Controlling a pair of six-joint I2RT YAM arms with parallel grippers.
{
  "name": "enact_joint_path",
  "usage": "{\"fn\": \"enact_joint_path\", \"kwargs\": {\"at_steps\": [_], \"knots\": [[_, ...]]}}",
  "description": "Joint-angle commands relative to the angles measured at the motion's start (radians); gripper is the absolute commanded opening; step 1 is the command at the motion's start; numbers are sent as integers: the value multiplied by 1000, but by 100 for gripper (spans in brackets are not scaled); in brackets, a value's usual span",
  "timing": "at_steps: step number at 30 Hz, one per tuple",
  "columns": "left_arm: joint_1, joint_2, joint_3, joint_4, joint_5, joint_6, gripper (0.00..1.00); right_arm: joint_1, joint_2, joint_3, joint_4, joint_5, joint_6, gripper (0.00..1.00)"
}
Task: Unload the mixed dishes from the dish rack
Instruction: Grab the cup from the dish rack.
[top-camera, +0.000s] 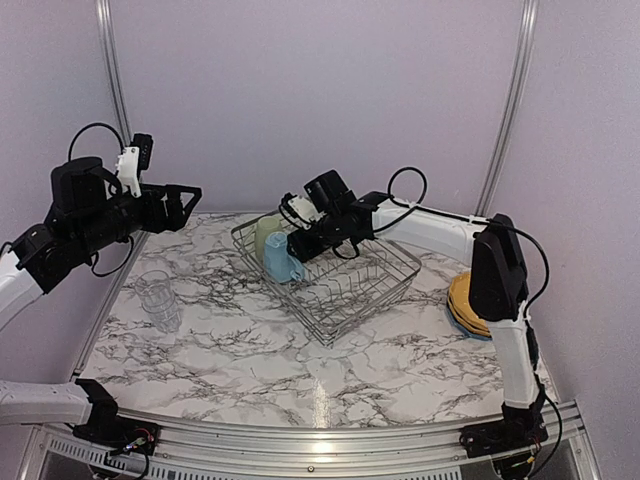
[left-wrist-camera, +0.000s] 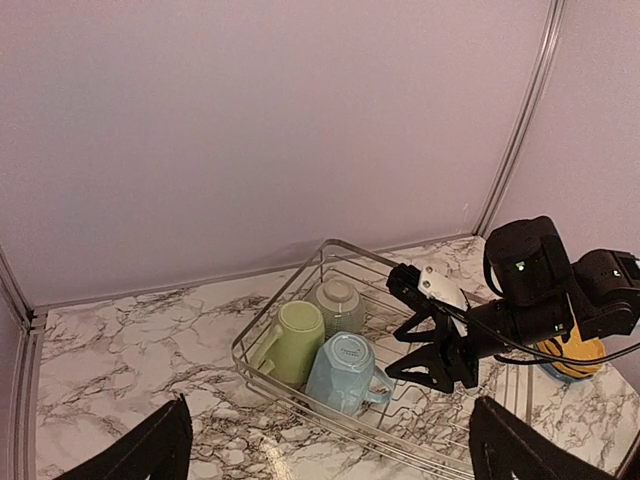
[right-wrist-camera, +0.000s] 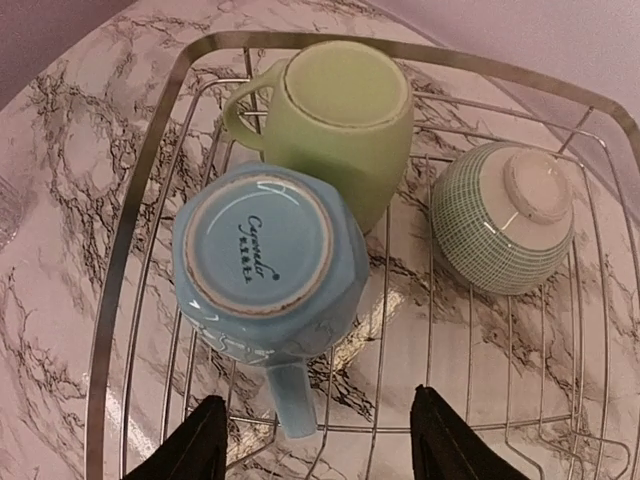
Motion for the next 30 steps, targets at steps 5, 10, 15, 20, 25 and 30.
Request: {"fn": "enact_joint_path", "kwargs": {"at_steps": [5,10,15,20,25,30], "knots": [[0,-75,-49,103,-88,51,99,2,89,84,-76,-46,-26,59],[0,-86,-58,103,-112,70,99,0,129,121,-87,-42,-21,55],[0,-90,-69,112,-126,79,99,2,149,122,-75,-36,-24,47],[0,-78,-71,112,-130,87,99,2,165,128,-67,-50,-41,41],[0,-73,-79,117,-143,92,99,1,167,123,-40,-77,-56,40],[0,-64,-85,123,-155,95,99,0,169,125,-8,-91,-60,30]]}}
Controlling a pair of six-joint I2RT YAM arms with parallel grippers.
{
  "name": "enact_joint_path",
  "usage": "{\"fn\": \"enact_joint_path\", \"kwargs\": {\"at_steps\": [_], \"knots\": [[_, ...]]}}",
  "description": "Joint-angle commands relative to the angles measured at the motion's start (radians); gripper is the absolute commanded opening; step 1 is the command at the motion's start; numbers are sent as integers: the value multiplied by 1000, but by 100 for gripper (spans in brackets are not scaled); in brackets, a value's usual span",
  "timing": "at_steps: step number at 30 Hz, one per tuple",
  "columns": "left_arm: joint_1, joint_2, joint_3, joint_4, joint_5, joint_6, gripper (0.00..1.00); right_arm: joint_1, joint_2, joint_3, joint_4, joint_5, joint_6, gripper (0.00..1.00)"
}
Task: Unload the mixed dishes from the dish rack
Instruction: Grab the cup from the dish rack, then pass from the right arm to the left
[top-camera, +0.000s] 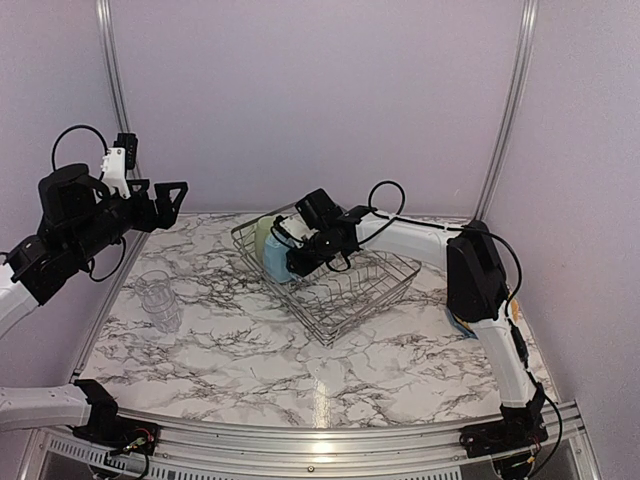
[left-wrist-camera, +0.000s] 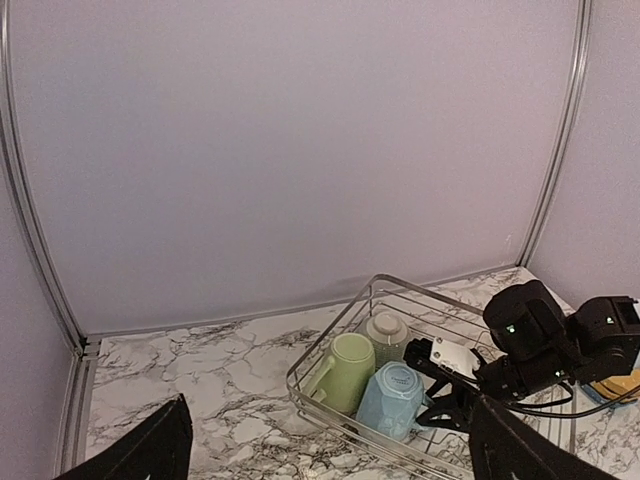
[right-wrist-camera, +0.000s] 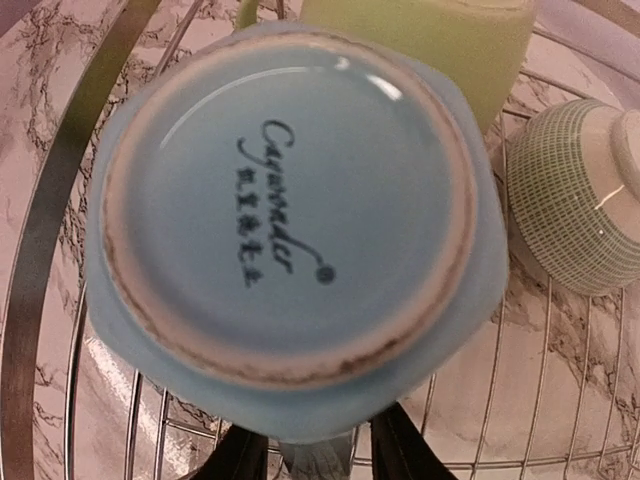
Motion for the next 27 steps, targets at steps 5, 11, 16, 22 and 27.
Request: {"fn": "enact_joint_path", "kwargs": {"at_steps": [5,11,16,22,27], "knots": [[0,14,-21,36,-7,20,99,2,6,43,47,-9,-29,18],[0,17,-29,42,-20,24,99,1,-28,28,63,5,-57,8],[0,31,-29,52,-16,13,99,0,-80,-31,135,-5,-58,0],[0,87,28,34,40,-55,99,1,-134,-83,240,-36,-21,0],[0,152,138,-63,73,-112,99,0,-218,-161,355,-54,18,0]]}}
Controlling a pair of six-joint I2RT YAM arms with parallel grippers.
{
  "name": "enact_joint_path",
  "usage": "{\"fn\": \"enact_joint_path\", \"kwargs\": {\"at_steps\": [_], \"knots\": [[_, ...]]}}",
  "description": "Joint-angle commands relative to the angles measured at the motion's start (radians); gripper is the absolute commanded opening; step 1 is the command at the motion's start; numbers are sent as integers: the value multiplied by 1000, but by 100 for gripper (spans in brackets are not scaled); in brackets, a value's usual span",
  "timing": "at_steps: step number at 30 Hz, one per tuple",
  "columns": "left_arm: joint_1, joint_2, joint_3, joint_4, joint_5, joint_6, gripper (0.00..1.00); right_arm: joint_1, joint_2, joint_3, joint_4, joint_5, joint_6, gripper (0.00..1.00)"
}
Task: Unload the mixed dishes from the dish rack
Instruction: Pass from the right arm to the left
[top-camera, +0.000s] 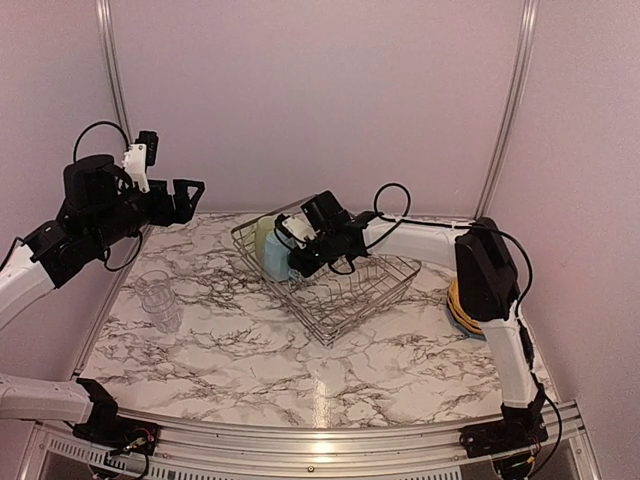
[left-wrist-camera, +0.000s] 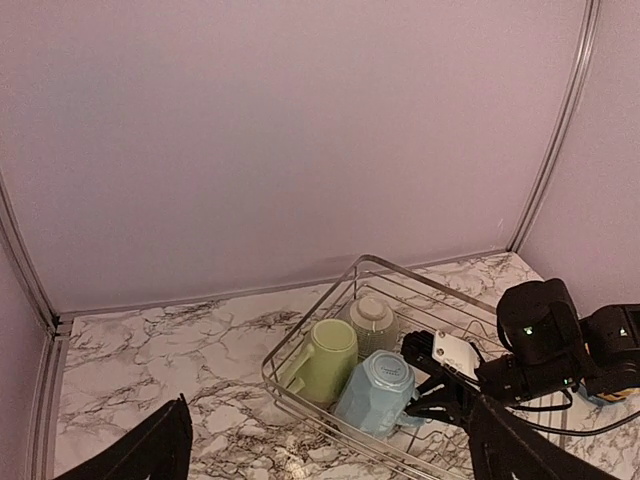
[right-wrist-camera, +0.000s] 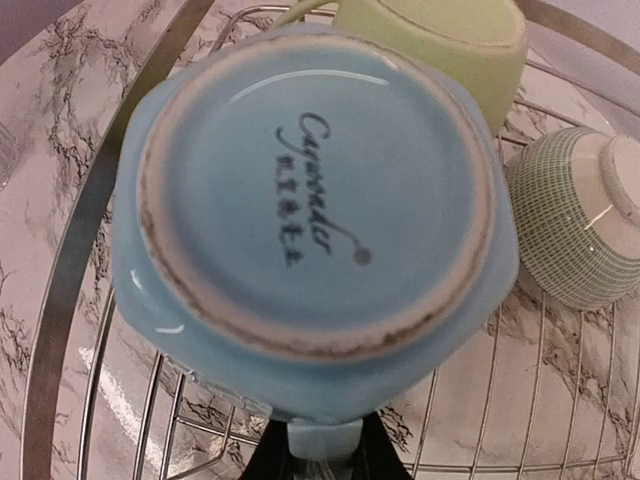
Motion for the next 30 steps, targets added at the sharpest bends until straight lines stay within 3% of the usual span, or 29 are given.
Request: {"fn": "enact_joint_path", "kwargs": {"at_steps": [1,7,12,17,22,26,30], "knots": [[0,42,108,-80,50,-74,99,0,-165,-38,231,-38,49,0],[0,76,121,-108,146,-278,99,0,-288,-185,386,-57,129,0],[0,93,68,-43,317,-415,99,-9,-446,-382,559,-97,210,0],[-24,125,-5,111,437,-529,99,-69,-603,-601,735,-244,352,0],[-62,180,-85,345,544,-676,99,-157,-697,-839,1123,-485,656,0],[-97,243,-108,510,592,-774,98,-171,-698,-888,1267,-580,784,0],[-131,312,-107,660,623,-857,91,-169,-686,-922,1397,-639,875,0]]}}
